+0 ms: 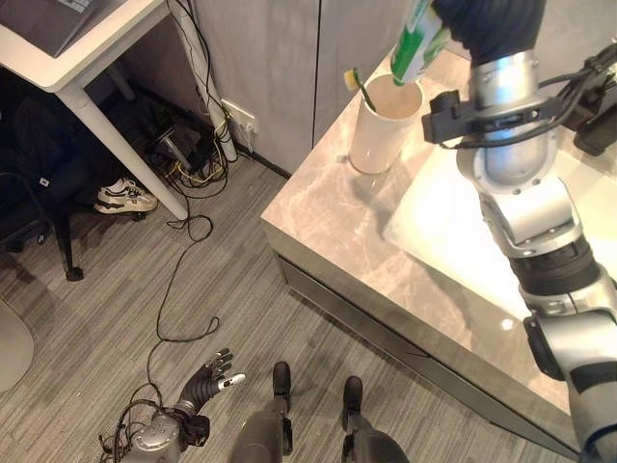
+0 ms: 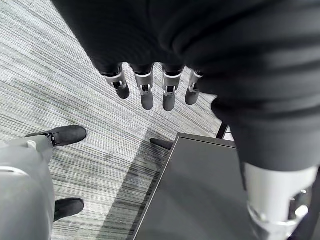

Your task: Put brush and paste in cup on sink, flatten towel.

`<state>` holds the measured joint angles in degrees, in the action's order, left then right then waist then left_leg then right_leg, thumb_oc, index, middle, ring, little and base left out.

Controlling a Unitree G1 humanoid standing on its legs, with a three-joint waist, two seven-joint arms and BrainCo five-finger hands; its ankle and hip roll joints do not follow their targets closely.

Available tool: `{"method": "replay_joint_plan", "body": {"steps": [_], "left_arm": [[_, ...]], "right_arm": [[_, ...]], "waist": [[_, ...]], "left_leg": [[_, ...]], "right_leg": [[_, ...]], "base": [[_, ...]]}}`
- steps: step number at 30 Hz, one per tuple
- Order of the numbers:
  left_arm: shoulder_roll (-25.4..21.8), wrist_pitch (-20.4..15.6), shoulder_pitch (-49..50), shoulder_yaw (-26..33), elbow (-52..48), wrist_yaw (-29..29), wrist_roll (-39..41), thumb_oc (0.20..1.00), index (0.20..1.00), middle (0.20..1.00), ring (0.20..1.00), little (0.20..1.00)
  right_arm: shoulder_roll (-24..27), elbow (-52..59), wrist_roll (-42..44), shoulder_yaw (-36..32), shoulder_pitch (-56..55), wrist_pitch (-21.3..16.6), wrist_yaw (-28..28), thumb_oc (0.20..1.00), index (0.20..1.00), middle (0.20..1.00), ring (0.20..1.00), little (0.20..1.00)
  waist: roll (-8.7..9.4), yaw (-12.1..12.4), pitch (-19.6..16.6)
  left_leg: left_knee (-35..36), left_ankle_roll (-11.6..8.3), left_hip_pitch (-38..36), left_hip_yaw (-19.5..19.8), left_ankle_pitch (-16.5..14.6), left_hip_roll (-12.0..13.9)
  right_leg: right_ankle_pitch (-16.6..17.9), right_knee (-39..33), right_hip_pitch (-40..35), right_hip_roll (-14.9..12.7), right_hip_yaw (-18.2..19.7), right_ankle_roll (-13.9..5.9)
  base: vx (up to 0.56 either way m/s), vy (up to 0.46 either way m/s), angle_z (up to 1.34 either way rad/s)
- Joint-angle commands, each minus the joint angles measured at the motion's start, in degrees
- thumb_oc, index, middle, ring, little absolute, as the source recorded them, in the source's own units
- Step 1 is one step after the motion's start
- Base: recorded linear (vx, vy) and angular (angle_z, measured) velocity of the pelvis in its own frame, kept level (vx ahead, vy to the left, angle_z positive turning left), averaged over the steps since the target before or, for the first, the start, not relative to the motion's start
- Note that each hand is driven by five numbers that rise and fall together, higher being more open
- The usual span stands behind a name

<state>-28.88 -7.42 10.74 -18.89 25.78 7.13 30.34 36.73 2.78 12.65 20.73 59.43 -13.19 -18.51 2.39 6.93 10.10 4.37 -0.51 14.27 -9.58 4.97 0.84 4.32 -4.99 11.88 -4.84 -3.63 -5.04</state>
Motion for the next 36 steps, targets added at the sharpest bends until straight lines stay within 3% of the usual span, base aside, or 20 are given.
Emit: {"method": "replay_joint_plan", "body": {"steps": [1,36], "left_arm": [[-1.0,-2.4,-0.9,-1.1,0.4,-0.7,-1.6,1.000,1.000,1.000,1.000,1.000],[-0.3,-3.5,-2.1,-1.3,1.5,-1.9,-1.1,1.000,1.000,1.000,1.000,1.000]], "right_arm": [[0.1,-0.3,0.3,-2.9,3.4,-1.7,-0.6,0.200,0.200,0.200,0.200,0.200],[-2.2,-8.2,-1.7,-1.4,3.2,-0.5,-2.2,0.200,0.200,0.200,0.200,0.200]], "waist": [[1.10,1.1,-0.7],[0.87,2.3,1.3]], "left_leg": [[0.6,-2.95,0.2,3.0,0.1,0.5],[0.6,-2.84,2.2,3.9,0.6,0.0]], "right_leg": [[3.7,0.0,1.4,-3.2,-3.7,-3.71],[4.2,0.0,2.9,-3.5,-4.3,-3.61]], "base": [[0.00,0.000,0.00],[0.00,0.000,0.00]]}}
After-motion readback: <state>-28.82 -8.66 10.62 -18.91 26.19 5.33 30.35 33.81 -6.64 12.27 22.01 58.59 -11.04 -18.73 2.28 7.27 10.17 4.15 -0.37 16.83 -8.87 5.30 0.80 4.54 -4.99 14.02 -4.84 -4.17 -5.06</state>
